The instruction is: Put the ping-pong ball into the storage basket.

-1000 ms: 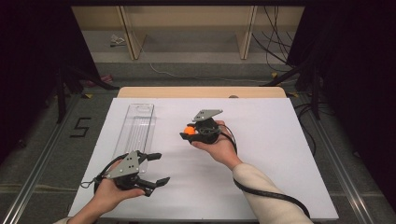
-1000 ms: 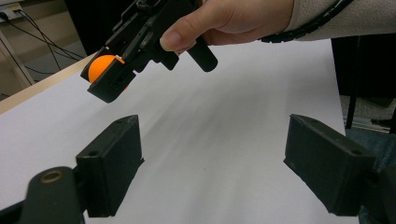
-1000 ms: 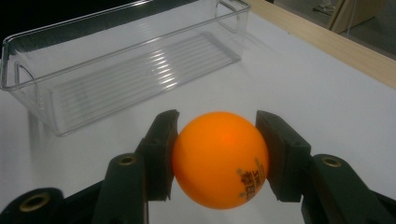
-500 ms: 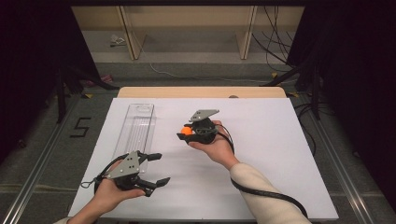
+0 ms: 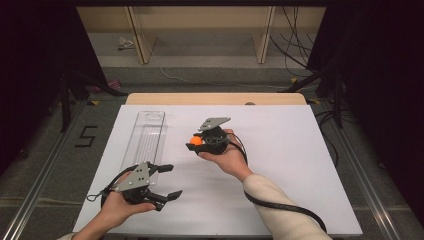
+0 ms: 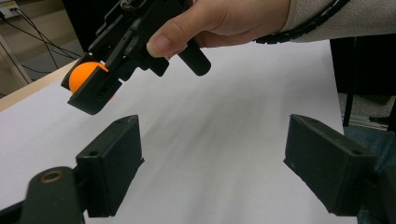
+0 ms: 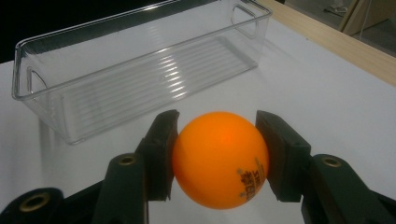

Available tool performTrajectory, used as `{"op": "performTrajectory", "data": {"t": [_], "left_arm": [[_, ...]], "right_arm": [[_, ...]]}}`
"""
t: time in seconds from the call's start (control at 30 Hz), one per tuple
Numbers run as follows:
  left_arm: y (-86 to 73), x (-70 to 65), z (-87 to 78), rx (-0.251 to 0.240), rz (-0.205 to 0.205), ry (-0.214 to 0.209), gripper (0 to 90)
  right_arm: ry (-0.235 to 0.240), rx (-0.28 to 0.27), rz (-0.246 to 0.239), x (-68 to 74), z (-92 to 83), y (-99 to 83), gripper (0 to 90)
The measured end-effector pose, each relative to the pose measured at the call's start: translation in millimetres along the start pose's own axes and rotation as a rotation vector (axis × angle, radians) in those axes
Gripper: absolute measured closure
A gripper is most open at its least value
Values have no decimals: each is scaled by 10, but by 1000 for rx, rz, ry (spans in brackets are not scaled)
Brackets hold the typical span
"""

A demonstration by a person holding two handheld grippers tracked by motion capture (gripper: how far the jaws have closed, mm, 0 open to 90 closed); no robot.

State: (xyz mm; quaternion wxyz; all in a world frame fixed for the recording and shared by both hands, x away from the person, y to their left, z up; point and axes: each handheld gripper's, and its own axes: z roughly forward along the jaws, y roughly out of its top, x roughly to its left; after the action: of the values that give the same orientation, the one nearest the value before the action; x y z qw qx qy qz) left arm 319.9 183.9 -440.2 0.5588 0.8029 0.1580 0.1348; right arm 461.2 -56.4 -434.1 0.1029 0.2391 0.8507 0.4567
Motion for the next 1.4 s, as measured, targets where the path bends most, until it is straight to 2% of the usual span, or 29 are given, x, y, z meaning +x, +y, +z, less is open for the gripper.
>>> {"op": "performTrajectory", "data": {"t": [1.4], "left_arm": [[-2,-11,7,13,8,-7,183]], "right_arm": [[27,5,-26,108,145,151,514]]}}
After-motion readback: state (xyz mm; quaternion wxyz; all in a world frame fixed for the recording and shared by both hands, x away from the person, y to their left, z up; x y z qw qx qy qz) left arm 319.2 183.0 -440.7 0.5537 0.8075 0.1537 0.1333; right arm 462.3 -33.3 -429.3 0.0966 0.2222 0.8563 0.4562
